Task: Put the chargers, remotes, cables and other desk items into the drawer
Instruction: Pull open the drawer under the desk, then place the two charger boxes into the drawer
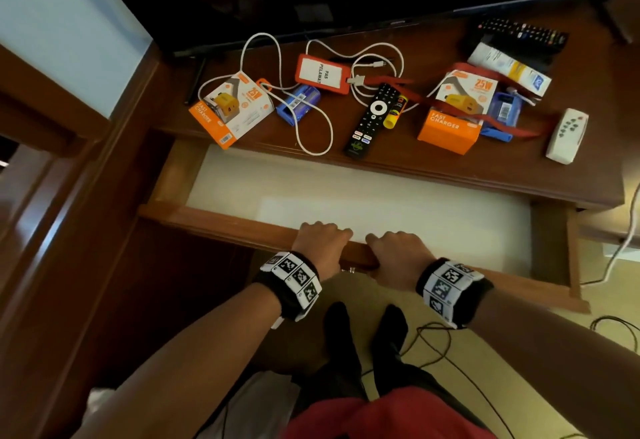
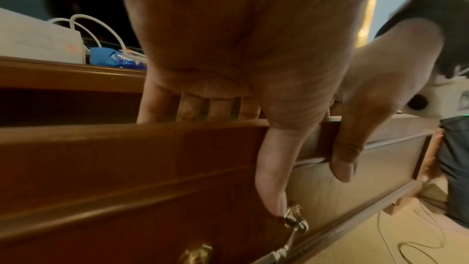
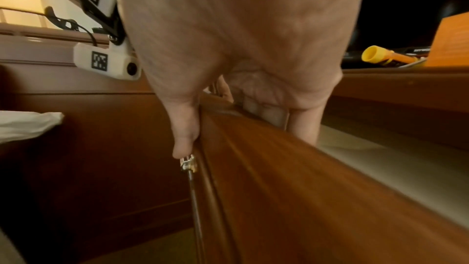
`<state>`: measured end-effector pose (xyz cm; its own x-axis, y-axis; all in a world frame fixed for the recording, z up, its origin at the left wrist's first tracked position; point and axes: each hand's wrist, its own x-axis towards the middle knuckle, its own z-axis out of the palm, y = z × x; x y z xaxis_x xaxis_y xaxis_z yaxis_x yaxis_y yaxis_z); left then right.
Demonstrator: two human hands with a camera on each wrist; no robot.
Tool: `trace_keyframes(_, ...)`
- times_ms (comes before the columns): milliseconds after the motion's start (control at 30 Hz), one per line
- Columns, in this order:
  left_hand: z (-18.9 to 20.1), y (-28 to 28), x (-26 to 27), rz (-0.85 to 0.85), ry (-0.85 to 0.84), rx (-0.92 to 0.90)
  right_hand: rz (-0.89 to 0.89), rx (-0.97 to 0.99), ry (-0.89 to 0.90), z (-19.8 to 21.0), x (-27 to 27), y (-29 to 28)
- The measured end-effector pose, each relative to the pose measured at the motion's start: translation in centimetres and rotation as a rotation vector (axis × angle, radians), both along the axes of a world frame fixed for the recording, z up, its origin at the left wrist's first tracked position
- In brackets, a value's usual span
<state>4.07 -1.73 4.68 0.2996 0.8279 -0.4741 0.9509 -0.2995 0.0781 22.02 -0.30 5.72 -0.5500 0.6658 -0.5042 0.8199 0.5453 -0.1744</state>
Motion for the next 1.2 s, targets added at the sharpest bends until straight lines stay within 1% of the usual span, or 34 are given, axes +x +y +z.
trace_keyframes(133, -0.1, -2.1, -0.3, -0.050, -0.014, -0.038, 0.034, -0.054, -0.021, 0.3, -0.4, -2.1)
trace_keyframes(233, 0.5, -2.1, -0.9, -0.038, -0.024, -0.127, -0.009, -0.162, 0.005, 0.6, -0.1, -2.3)
trace_keyframes(333, 2.3, -0.8, -2.1, 0.064, -0.102, -0.292, -0.107, -0.315, 0.078, 1.2, 0.9, -1.4)
trace_keyframes(367, 3.0, -0.2, -2.5, 0.123, -0.156, -0.324, -0.142, -0.338, 0.109, 1.6, 1.3, -0.9)
trace_keyframes(400, 3.8, 0.4, -3.1, 0.188, -0.230, -0.312, -0.189, -0.337, 0.147, 2.2, 1.5, -0.3)
trace_keyframes(433, 4.6, 1.1, -3.7, 0.254, -0.308, -0.268, -0.241, -0.304, 0.211, 2.8, 1.7, 0.5)
trace_keyframes(467, 5.4, 1.9, -4.3, 0.316, -0.378, -0.203, -0.294, -0.222, 0.280, 3.4, 1.8, 1.6)
trace_keyframes(533, 6.6, 3.7, -5.6, 0.419, -0.475, -0.030, -0.394, 0.002, 0.416, 4.6, 2.1, 4.2)
trace_keyframes(633, 8.1, 6.9, -7.4, 0.512, -0.537, 0.249, -0.603, 0.307, 0.537, 6.9, 2.2, 9.0)
trace_keyframes(667, 8.6, 8.2, -8.0, 0.525, -0.523, 0.348, -0.690, 0.388, 0.526, 7.7, 2.1, 10.7)
trace_keyframes(700, 8.9, 9.6, -8.7, 0.538, -0.473, 0.430, -0.764, 0.447, 0.474, 8.4, 2.0, 12.4)
trace_keyframes(767, 9.6, 12.1, -10.2, 0.574, -0.299, 0.516, -0.896, 0.468, 0.311, 9.2, 1.9, 15.3)
trace_keyframes(800, 9.9, 13.2, -10.9, 0.602, -0.207, 0.508, -0.952, 0.434, 0.244, 9.2, 2.0, 16.4)
trace_keyframes(867, 10.0, 15.0, -12.2, 0.694, -0.054, 0.417, -1.043, 0.348, 0.151, 8.9, 2.3, 18.2)
trace_keyframes(967, 9.9, 16.7, -13.7, 0.840, 0.040, 0.270, -1.098, 0.308, 0.109, 8.3, 2.5, 19.4)
trace_keyframes(1033, 9.5, 17.2, -14.5, 0.853, 0.088, 0.204, -1.076, 0.300, 0.078, 8.1, 2.4, 19.4)
trace_keyframes(1100, 9.2, 17.4, -15.1, 0.830, 0.133, 0.164, -1.052, 0.275, 0.043, 7.9, 2.5, 18.9)
trace_keyframes(1200, 9.1, 17.8, -16.1, 0.771, 0.133, 0.184, -1.070, 0.250, 0.043, 6.9, 2.6, 18.1)
